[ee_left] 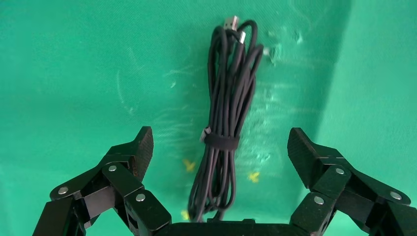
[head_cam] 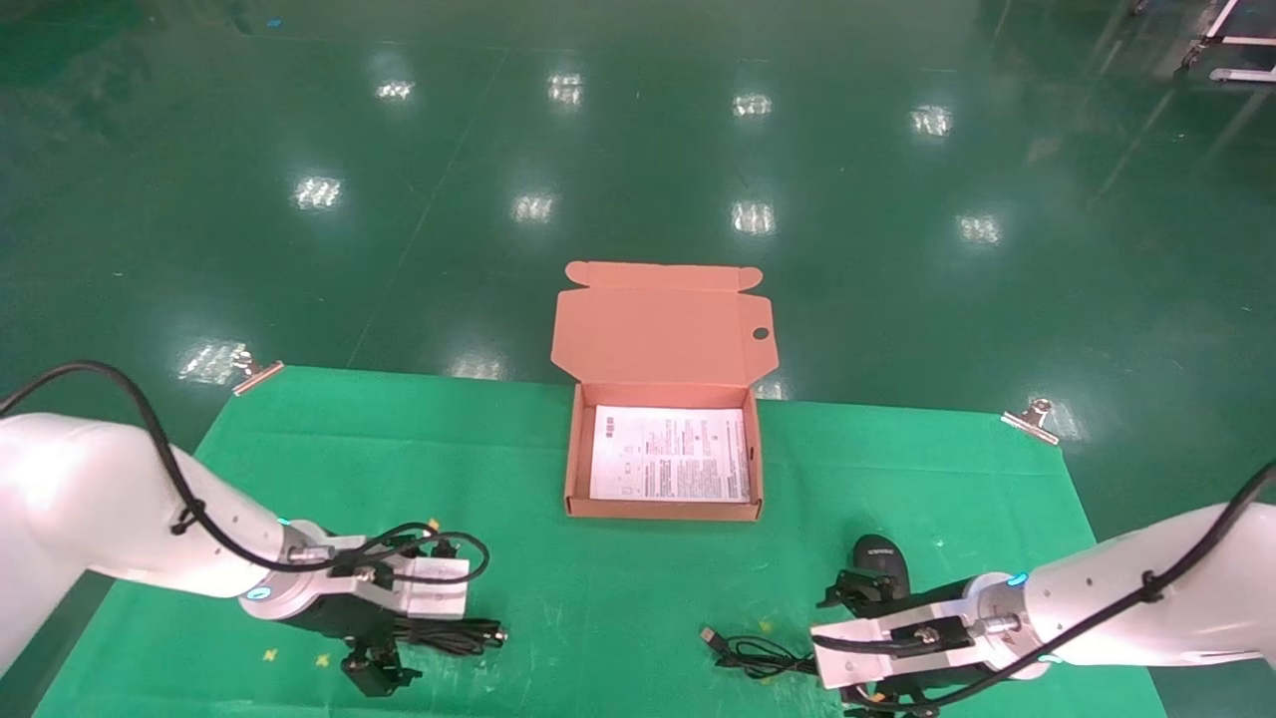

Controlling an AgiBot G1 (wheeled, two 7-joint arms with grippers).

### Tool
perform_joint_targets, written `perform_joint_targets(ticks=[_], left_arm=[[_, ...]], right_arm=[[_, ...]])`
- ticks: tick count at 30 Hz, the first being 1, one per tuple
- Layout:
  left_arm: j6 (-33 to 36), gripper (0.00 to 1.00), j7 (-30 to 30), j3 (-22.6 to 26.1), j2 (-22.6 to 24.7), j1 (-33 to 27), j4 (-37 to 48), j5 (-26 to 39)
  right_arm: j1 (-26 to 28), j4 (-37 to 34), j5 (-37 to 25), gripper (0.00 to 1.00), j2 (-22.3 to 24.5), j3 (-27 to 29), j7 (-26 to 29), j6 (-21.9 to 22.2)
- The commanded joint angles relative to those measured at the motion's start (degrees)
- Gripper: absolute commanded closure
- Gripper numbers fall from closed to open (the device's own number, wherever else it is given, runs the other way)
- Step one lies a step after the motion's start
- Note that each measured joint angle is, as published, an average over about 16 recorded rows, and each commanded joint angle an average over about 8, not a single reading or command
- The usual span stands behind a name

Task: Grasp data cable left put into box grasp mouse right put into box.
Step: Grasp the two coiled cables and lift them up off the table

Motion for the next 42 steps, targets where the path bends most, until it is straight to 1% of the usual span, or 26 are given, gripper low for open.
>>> perform_joint_targets(ticks=[1,7,13,14,15,16,21,22,23,24,42], left_arm=[[-0.7,0.0,0.6,-0.4,0.9,-0.5,3.3,-0.7],[-2.5,0.0,3.9,-1.1,3.0,-2.0,12.4,-2.4],[-4.5,0.0,7.9,-1.5,4.3,-3.2,19.1,-3.1],[-4.9,0.06,8.5,-1.5,4.5,-3.3,19.9,-3.2],[-5.2,0.18,9.1,-1.6,4.6,-3.4,20.7,-3.3],[-5.5,0.31,9.7,-1.7,4.6,-3.5,21.4,-3.4],[-6.5,0.93,11.7,-1.9,4.9,-3.8,24.1,-3.8],[-6.6,1.0,11.8,-1.9,4.9,-3.8,24.4,-3.9],[-6.7,1.0,12.0,-2.0,5.0,-3.9,24.6,-4.0],[-6.8,1.0,12.0,-2.0,5.0,-3.9,24.8,-4.0],[-6.5,1.0,11.6,-1.9,4.8,-3.8,23.8,-3.9]], right_arm=[[-0.1,-2.0,0.5,0.0,-0.9,0.2,-0.8,1.0],[0.0,-6.3,1.6,0.0,-3.1,0.6,-3.9,2.8],[0.1,-9.5,1.4,0.0,-4.8,0.2,-6.3,3.6],[0.1,-9.9,1.3,0.0,-5.0,0.1,-6.6,3.7],[0.1,-10.3,1.2,0.01,-5.2,0.0,-6.9,3.9],[0.1,-10.7,1.0,0.08,-5.4,-0.1,-7.1,4.2],[0.0,-12.0,0.4,0.7,-5.9,-0.2,-7.6,5.5],[-0.1,-12.1,0.4,0.83,-6.0,-0.2,-7.6,5.8],[-0.1,-12.2,0.3,0.94,-6.0,-0.2,-7.6,5.9],[-0.1,-12.3,0.3,1.0,-6.0,-0.2,-7.7,6.1],[-0.1,-11.9,0.4,1.0,-5.9,-0.2,-7.7,5.5]])
